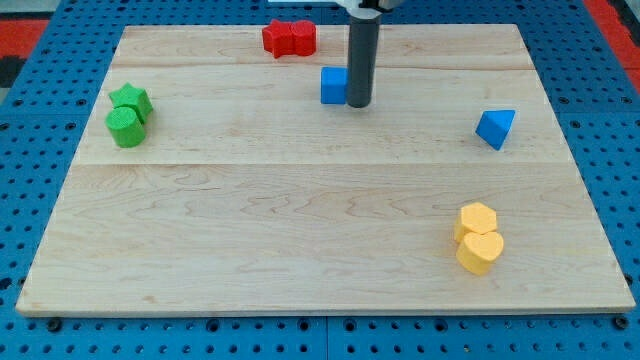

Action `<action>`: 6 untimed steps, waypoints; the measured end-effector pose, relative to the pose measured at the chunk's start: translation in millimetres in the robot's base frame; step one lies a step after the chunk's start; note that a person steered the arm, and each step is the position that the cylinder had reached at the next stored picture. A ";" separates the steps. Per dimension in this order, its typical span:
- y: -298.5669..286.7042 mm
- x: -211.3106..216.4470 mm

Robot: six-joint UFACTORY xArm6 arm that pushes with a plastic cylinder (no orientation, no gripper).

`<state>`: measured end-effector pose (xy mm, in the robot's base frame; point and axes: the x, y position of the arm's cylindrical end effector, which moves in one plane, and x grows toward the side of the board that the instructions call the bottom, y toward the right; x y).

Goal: Move the blue blocks below the red blocks

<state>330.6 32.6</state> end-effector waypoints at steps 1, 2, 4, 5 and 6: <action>-24.0 -51.8; -19.3 -80.0; 155.6 -26.9; 217.1 5.4; 247.0 31.4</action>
<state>362.0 279.5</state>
